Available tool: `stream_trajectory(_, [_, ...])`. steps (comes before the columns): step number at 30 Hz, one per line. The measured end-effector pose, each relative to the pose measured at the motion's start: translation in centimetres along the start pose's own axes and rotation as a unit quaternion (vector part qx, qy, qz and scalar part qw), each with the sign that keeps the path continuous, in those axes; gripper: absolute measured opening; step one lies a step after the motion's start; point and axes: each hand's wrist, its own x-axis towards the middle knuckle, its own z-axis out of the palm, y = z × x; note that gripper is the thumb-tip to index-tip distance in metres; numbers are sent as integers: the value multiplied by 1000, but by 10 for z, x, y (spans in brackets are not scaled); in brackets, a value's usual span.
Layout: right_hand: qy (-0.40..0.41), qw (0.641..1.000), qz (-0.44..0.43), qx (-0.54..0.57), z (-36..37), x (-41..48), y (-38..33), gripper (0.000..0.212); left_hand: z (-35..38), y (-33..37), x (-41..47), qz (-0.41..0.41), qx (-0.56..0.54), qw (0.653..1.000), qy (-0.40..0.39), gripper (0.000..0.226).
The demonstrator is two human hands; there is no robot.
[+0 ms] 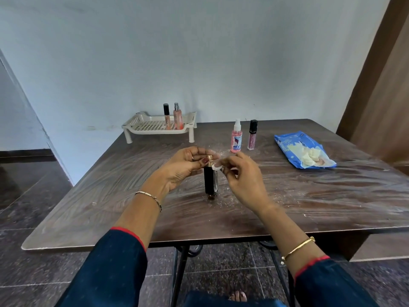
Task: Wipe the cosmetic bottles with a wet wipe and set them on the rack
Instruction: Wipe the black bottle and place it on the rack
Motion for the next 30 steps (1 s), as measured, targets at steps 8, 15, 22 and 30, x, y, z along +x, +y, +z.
stream_trajectory(8, [-49, 976, -125, -171, 19, -12, -19, 26, -4, -2, -5, 9, -44, 999, 28, 29])
stream_trajectory(15, [-98, 966, -132, -200, 24, -23, -15, 20, -4, -3, -4, 0, -76, 996, 43, 25])
stream_trajectory(22, [-120, 983, -64, -123, 8, -19, -10, 23, -5, -2, -2, -1, -54, 997, 48, 26])
stream_trajectory(30, [-43, 983, -102, -145, 11, 13, -23, 24, -7, -2, -2, -7, 3, 998, 69, 26])
